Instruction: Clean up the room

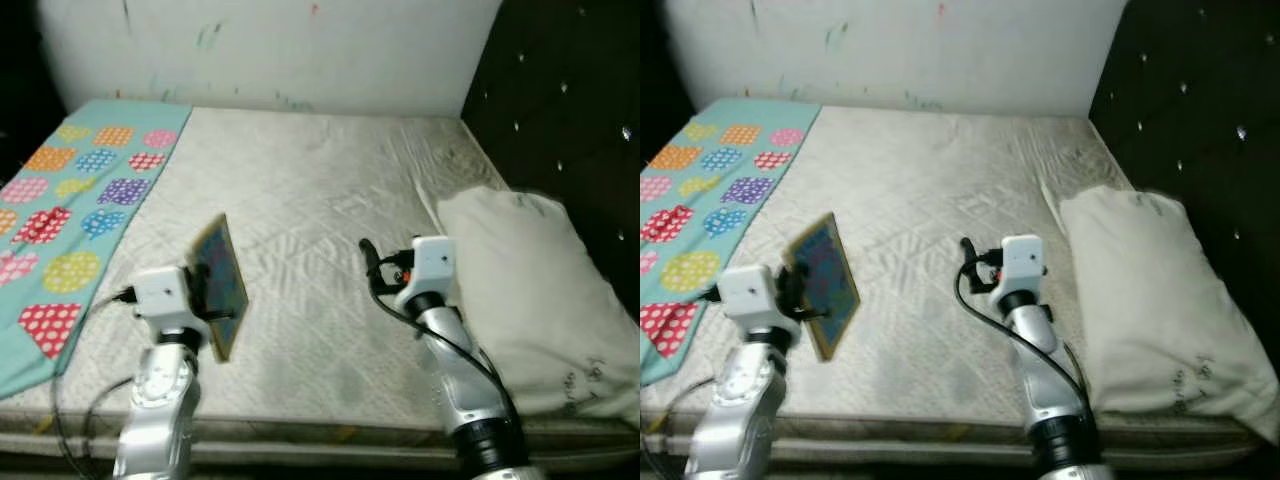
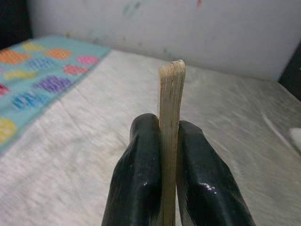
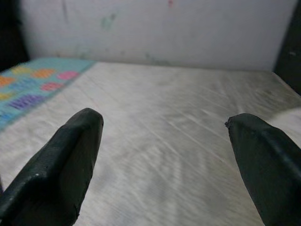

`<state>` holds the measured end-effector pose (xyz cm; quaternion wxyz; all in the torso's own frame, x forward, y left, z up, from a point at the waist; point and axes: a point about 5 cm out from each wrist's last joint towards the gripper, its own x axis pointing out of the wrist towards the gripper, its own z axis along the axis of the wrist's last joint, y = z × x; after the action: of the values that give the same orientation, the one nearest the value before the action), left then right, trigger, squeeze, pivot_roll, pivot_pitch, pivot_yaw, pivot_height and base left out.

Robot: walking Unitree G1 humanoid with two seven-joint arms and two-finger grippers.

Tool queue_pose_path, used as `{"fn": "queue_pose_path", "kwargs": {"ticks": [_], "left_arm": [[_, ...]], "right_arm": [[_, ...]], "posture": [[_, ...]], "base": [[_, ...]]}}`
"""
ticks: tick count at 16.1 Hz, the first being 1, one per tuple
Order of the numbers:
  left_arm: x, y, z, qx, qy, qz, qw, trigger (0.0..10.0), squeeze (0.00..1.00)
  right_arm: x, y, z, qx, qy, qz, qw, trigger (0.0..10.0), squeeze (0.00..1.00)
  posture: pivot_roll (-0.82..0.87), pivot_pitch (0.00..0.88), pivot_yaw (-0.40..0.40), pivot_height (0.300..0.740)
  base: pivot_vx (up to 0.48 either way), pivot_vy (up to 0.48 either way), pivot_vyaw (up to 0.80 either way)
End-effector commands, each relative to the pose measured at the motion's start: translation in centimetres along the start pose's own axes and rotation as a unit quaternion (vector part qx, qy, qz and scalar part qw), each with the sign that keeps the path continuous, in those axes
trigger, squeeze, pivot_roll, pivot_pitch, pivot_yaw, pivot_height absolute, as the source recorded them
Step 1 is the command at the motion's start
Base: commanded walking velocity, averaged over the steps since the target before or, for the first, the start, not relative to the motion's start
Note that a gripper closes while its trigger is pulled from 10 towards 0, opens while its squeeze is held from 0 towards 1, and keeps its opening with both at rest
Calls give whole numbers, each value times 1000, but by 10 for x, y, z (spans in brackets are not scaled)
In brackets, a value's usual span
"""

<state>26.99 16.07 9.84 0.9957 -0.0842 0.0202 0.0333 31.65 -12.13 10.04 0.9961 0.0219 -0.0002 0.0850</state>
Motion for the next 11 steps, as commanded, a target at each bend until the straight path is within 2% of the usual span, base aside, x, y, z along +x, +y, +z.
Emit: {"fn": "queue_pose_path", "kwargs": {"ticks": [1,3,4,11], "left_arm": [[2,-5,11,7,-25,-14,1000,10000,0],[2,-4,11,7,-24,-14,1000,10000,0],[2,-4,11,-9,-25,-12,1000,10000,0],[1,-9,13,-11,-36,-44,998,10000,0]], "right_arm": [[4,-2,8,-1,-13,-2,1000,10000,0],[4,-2,8,-3,-13,-3,1000,10000,0],[4,-2,8,-3,-13,-4,1000,10000,0],[4,-4,8,-5,-14,-9,1000,10000,0]], "posture": [[-68,0,-22,740],[-68,0,-22,740],[-68,0,-22,740],[-66,0,-24,740]], "base": [[0,-352,0],[0,-306,0],[0,0,0],[0,0,0]]}}
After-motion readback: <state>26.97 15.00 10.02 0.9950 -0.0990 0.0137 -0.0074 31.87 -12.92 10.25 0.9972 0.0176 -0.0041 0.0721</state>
